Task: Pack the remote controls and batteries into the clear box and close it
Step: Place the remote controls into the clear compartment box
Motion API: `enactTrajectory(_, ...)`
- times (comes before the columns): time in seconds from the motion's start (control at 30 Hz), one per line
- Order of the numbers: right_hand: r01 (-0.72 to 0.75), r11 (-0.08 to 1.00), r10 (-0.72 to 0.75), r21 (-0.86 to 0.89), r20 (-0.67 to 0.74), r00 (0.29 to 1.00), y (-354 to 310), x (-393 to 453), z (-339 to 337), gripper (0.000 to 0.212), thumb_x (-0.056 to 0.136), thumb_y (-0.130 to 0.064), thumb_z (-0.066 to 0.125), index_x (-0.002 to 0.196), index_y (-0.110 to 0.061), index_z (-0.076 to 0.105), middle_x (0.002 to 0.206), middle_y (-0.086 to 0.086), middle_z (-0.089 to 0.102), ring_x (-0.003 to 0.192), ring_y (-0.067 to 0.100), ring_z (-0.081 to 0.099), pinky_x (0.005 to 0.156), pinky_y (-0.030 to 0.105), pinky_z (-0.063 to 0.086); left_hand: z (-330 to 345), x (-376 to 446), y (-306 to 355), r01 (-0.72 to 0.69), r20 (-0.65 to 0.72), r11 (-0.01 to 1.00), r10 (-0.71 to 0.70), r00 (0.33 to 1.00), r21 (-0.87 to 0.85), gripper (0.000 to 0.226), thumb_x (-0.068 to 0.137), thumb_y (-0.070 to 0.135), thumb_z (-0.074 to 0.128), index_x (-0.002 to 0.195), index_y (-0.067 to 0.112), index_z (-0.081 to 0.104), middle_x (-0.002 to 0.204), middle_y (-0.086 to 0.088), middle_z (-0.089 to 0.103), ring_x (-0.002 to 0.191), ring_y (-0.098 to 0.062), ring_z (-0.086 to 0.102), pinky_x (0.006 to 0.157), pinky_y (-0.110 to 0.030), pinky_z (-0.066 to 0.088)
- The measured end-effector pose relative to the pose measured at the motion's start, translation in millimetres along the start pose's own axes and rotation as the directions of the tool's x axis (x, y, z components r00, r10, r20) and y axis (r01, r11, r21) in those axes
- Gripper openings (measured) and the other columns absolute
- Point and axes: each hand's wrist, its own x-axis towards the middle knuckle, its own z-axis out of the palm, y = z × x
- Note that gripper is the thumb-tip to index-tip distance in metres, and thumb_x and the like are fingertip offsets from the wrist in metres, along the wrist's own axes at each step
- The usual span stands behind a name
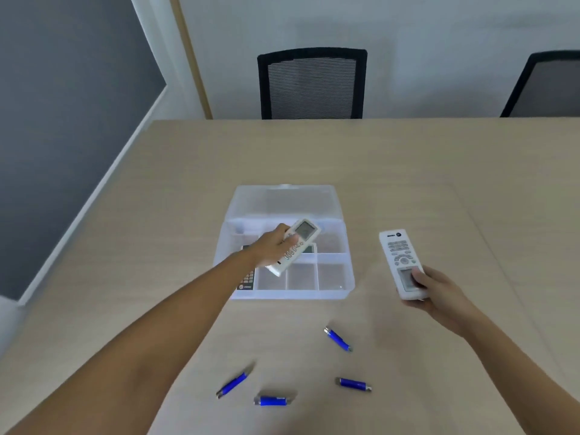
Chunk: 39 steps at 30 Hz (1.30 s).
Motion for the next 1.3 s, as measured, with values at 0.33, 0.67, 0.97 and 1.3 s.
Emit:
enactTrajectory(0.33,0.100,0.989,-0.081,-0.106,0.165,0.983,-24.4,78.8,37.5,0.031,0.100,-0.019,0.046,0.126,-0.026,0.060,0.117,0.001,0.070,0.100,0.015,0.067,0.084,0.035,0.056,-9.5,114.1,-36.9,-0.145,0.271,0.901,0.031,0.962,0.410,0.033,0.101,0.027,0.044,0.134,0.022,0.049,0.128,-0.009,0.063,0.106,-0.029,0.061,0.087,-0.038,0.044)
enactTrajectory(0.67,0.287,0.858,-0.193,-0.426,0.251,0.949,-45.7,148.8,91.0,0.030,0.097,-0.014,0.052,0.127,-0.012,0.057,0.109,0.005,0.069,0.086,0.009,0.065,0.069,0.012,0.049,-7.8,107.1,-64.1,-0.228,0.274,0.707,0.051,0.960,0.669,0.030,0.102,0.032,0.036,0.122,0.022,0.057,0.129,-0.009,0.046,0.124,-0.027,0.038,0.103,-0.042,0.035)
enactTrajectory(0.97,0.341,0.558,0.054,-0.756,0.444,0.895,-41.1,193.3,173.4,0.023,0.096,-0.015,0.048,0.101,-0.002,0.067,0.092,0.020,0.067,0.082,0.028,0.059,0.073,0.028,0.038,13.3,9.6,-123.1,0.382,-0.727,0.909,-0.148,0.670,0.167,0.042,0.096,0.018,0.051,0.137,0.013,0.049,0.135,-0.016,0.050,0.121,-0.038,0.048,0.103,-0.053,0.037)
enactTrajectory(1.3,0.430,0.212,0.103,-0.878,0.457,0.883,-16.2,190.8,212.2,0.032,0.102,-0.036,0.029,0.086,-0.017,0.050,0.085,0.004,0.057,0.091,0.028,0.058,0.091,0.040,0.045,10.3,7.5,-124.2,0.423,-0.653,0.905,-0.346,0.674,-0.042,0.072,0.077,-0.017,0.035,0.139,0.020,0.041,0.139,-0.007,0.048,0.097,-0.045,0.062,0.078,-0.049,0.052)
